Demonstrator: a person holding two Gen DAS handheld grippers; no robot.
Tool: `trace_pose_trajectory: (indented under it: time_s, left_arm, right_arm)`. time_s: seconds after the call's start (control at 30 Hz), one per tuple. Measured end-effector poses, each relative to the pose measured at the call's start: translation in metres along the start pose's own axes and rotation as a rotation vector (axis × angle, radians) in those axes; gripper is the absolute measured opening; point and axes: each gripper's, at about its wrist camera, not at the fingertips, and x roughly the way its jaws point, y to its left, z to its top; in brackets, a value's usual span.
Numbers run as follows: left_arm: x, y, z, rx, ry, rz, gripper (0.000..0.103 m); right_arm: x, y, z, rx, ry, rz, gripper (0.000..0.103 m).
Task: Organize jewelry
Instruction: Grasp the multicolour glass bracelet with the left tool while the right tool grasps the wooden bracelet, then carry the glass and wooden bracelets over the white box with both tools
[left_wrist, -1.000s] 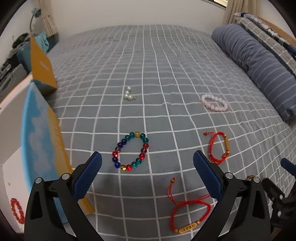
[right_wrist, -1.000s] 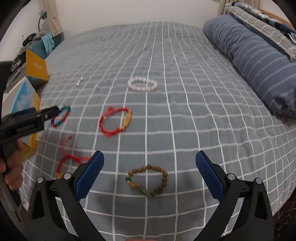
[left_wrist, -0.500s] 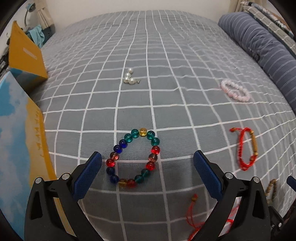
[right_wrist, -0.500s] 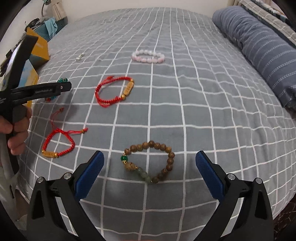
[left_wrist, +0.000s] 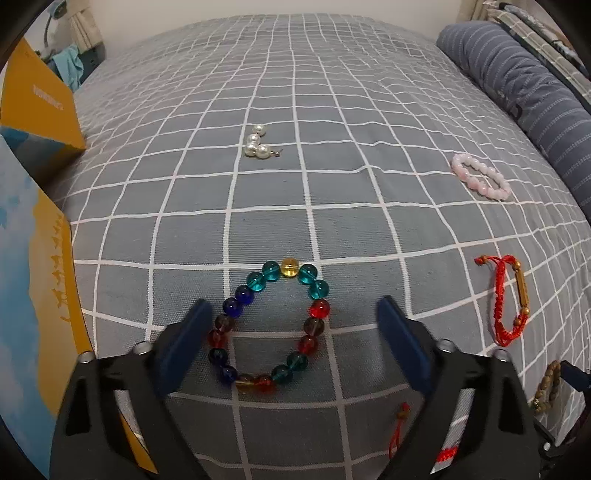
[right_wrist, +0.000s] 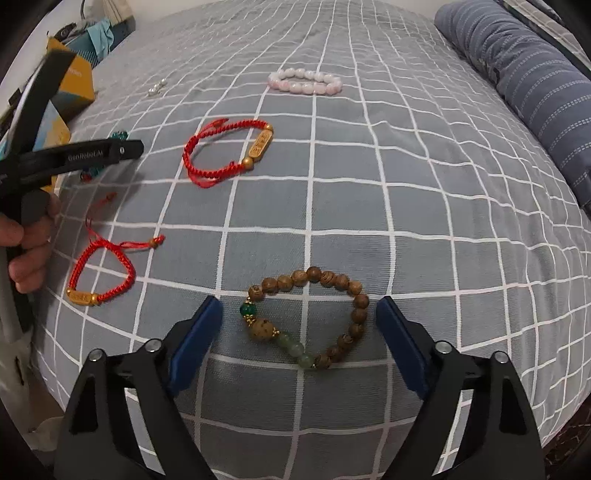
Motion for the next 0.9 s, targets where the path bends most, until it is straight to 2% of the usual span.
trace_pose_trajectory:
  time_s: [0.1,0.17,0.2,0.23,0.27,0.43,0.47,0.6,0.63,0.9]
  left_arm:
    - [-0.004,0.000,0.000,0.007,0.001,-0.018,0.058]
    - [-0.006,0.000,0.000,0.010,0.010,-0.043,0.030]
    - [-0.008,-0.001,0.000,0.017,0.016,-0.049,0.022]
    - [-0.009,-0.001,0.000,0.022,0.018,-0.051,0.018]
    - [-0.010,-0.001,0.000,0.022,0.017,-0.053,0.018]
    - [-0.014,0.001,-0.001,0.015,0.018,-0.062,0.018]
    - [-0.016,-0.001,-0.001,0.015,0.017,-0.062,0.018]
    - [-0.020,-0.001,-0.002,0.017,0.016,-0.064,0.017]
    - [-0.020,-0.001,-0.002,0.016,0.017,-0.064,0.008]
    - [-0.033,0.001,-0.003,0.014,0.002,-0.061,0.009]
  right_arm:
    - [-0.002,0.004,0.001,-0.004,0.007,0.016,0.062]
    - [-0.003,0.005,0.003,-0.004,0.016,0.038,0.046]
    - [-0.003,0.006,0.004,-0.007,0.017,0.035,0.041]
    - [-0.004,0.008,0.005,-0.011,0.018,0.033,0.029]
    - [-0.005,0.009,0.005,-0.012,0.019,0.034,0.017]
    - [-0.008,0.011,0.008,-0.003,0.016,0.024,0.016]
    - [-0.009,0.010,0.008,-0.002,0.015,0.024,0.010]
    - [-0.011,0.010,0.009,0.001,0.007,0.020,0.010]
    - [-0.012,0.009,0.009,0.003,0.004,0.018,0.010]
    - [-0.019,0.009,0.012,0.007,-0.020,0.025,0.010]
